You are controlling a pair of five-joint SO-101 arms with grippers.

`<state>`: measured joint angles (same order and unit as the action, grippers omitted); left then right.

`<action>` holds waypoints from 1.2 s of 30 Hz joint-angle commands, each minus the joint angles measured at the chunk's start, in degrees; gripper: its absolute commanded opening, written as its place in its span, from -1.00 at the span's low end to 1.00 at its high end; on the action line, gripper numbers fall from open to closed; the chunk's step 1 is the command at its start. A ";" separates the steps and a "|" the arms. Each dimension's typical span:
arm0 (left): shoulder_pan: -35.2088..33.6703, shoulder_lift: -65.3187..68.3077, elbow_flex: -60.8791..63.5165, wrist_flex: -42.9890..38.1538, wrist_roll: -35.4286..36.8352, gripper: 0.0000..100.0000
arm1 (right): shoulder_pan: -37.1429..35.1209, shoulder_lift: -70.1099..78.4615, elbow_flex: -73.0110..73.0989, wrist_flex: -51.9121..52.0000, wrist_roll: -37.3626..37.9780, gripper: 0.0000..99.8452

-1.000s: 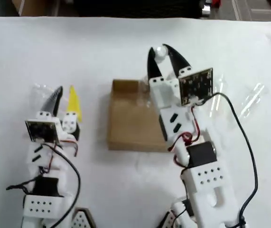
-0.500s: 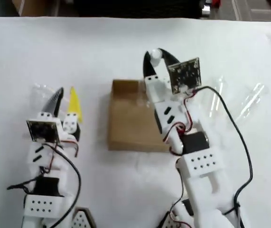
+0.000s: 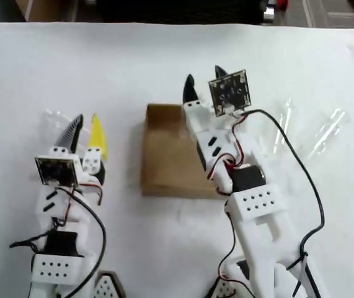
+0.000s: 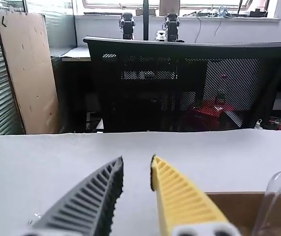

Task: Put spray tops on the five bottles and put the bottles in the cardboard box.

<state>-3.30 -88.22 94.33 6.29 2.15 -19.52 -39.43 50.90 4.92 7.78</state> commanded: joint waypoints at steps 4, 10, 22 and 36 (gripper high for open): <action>0.75 -0.57 -0.70 -0.79 -0.62 -0.80 | -0.66 -0.57 -5.36 2.42 0.26 -0.64; 0.84 -0.57 -0.70 -0.79 -0.62 -0.80 | 1.01 -3.12 -13.80 12.88 0.26 -0.64; 3.21 -0.57 -0.35 -0.70 -0.70 -0.80 | 24.92 -3.03 -36.66 38.99 0.18 -0.65; 4.26 -0.57 -0.44 -0.70 -5.10 -0.81 | 41.27 41.19 -76.22 64.40 0.70 -0.65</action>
<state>-0.66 -88.22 94.33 6.29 0.92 20.92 -9.27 -12.66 64.62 7.78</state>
